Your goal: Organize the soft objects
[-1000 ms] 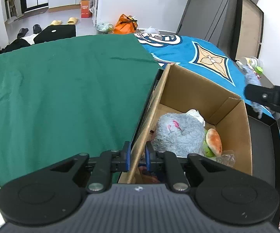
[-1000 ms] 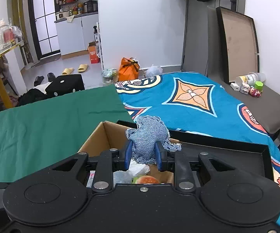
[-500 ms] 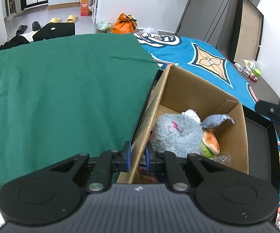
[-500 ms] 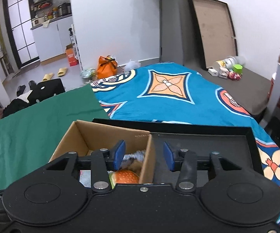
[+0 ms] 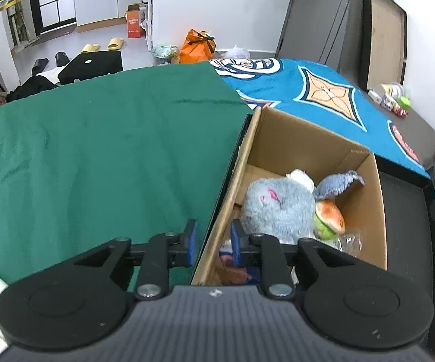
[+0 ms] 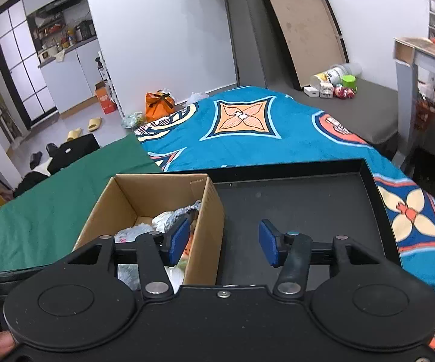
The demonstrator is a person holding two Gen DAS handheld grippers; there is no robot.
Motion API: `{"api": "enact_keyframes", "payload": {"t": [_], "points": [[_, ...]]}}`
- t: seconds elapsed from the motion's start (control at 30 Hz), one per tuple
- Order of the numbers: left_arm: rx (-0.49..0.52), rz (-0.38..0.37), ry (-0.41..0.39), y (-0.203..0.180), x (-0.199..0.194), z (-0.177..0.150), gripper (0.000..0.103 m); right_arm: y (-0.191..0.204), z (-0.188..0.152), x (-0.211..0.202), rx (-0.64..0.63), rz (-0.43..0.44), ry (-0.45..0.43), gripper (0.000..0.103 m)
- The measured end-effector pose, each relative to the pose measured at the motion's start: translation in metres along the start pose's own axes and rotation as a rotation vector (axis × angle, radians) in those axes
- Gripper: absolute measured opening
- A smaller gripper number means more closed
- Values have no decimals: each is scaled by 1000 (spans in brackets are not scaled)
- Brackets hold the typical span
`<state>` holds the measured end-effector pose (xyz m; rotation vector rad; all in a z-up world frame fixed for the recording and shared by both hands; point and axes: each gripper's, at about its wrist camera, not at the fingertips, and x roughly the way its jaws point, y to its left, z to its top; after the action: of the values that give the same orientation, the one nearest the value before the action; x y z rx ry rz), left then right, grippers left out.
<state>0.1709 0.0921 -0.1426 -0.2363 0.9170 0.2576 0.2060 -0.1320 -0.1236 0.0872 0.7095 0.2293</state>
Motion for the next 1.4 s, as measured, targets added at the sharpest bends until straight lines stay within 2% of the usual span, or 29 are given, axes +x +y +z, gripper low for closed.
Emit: {"api": "enact_keyframes", "payload": {"t": [0.23, 0.4, 0.6, 0.73, 0.83, 0.9, 1.03, 1.13, 1.27, 1.4], "points": [[21, -21, 25, -10, -17, 3, 35, -13, -2, -22, 61, 35, -6, 63], [81, -7, -9, -26, -41, 5, 45, -31, -1, -43, 89, 40, -22, 68], [143, -20, -25, -44, -69, 2, 51, -46, -1, -68, 125, 54, -47, 78], [145, -39, -26, -48, -86, -1, 55, -51, -4, -83, 141, 74, -63, 81], [156, -41, -34, -51, -100, -4, 57, -56, -6, -93, 151, 81, -68, 86], [165, -43, -40, -53, -109, -5, 63, -59, -6, -100, 153, 87, -68, 88], [177, -49, -58, -55, -127, -9, 67, -64, -7, -113, 163, 96, -73, 90], [183, -50, -72, -57, -140, -10, 69, -67, -7, -123, 165, 100, -80, 96], [201, -61, -92, -59, -159, -13, 76, -67, -9, -138, 162, 100, -99, 102], [203, -74, -107, -58, -174, -16, 82, -68, -10, -151, 168, 99, -114, 103]]}}
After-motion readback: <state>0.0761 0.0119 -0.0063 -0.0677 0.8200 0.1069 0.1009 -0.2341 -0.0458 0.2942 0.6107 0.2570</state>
